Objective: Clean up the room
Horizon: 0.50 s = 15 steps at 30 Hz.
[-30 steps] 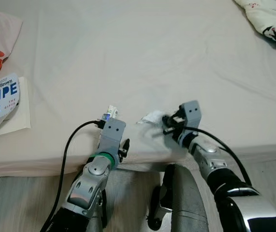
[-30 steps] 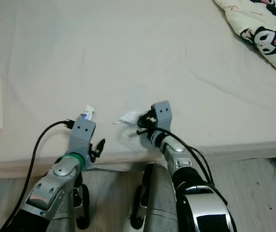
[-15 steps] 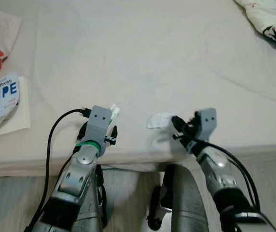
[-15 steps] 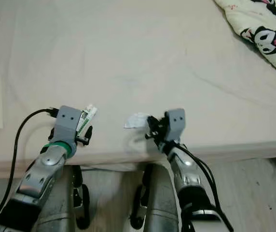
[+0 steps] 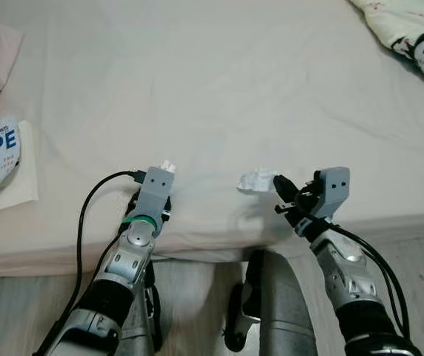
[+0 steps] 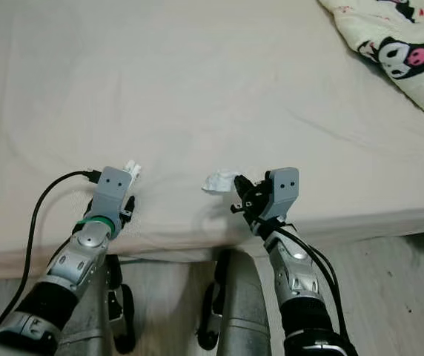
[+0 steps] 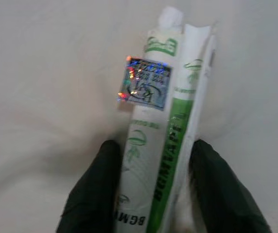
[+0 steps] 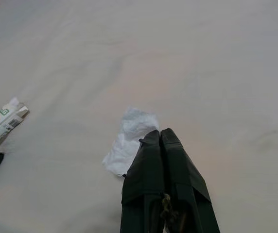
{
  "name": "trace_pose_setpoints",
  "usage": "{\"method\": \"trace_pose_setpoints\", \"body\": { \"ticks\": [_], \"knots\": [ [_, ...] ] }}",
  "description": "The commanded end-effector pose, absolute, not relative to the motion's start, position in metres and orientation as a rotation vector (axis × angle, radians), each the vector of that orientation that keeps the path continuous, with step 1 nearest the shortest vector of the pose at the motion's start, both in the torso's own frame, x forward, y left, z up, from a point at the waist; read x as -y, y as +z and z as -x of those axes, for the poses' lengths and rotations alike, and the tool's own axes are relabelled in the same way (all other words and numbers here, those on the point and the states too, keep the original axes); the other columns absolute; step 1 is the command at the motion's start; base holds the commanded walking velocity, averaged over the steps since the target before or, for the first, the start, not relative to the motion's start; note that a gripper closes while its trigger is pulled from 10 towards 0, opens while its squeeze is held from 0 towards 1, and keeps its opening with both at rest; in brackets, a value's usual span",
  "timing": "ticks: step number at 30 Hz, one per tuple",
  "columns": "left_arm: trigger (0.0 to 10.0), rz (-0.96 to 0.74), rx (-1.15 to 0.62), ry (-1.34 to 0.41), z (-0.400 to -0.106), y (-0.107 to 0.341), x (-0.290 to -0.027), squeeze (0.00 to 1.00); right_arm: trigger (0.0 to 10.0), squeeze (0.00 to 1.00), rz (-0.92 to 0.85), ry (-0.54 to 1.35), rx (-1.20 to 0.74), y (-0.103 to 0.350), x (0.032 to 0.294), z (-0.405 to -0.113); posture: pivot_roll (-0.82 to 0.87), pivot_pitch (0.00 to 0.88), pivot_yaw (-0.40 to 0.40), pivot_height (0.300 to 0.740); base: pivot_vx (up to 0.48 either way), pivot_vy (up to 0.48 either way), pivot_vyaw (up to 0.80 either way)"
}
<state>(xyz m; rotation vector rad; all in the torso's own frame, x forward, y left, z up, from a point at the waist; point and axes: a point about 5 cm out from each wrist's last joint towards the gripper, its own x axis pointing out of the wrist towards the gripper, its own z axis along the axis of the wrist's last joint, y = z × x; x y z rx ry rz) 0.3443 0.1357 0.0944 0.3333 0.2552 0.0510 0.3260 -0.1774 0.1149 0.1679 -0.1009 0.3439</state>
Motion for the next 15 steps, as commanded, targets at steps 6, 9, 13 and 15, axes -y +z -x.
{"method": "trace_pose_setpoints", "body": {
  "ticks": [6, 9, 13, 15],
  "knots": [
    [0.0, -0.335, -0.267, 0.110, -0.334, 0.087, -0.158, 0.00, 0.0, 0.00, -0.209, 0.302, 0.065, 0.107, 0.182, -0.318, 0.06, 0.283, -0.006, 0.596, 0.000, 0.000, 0.00],
    [0.0, -0.327, -0.217, 0.087, -0.327, 0.098, -0.161, 0.00, 0.0, 0.00, -0.230, 0.292, 0.086, 0.112, 0.180, -0.319, 0.07, 0.260, -0.001, 0.596, 0.000, 0.000, 0.00],
    [0.0, -0.307, -0.169, 0.077, -0.322, 0.111, -0.165, 0.00, 0.0, 0.00, -0.237, 0.284, 0.106, 0.117, 0.180, -0.319, 0.08, 0.233, 0.000, 0.596, 0.000, 0.000, 0.00],
    [0.0, -0.265, -0.128, 0.069, -0.320, 0.121, -0.166, 0.00, 0.0, 0.00, -0.246, 0.276, 0.119, 0.120, 0.180, -0.320, 0.08, 0.215, -0.001, 0.596, 0.000, 0.000, 0.00]
  ]
}}
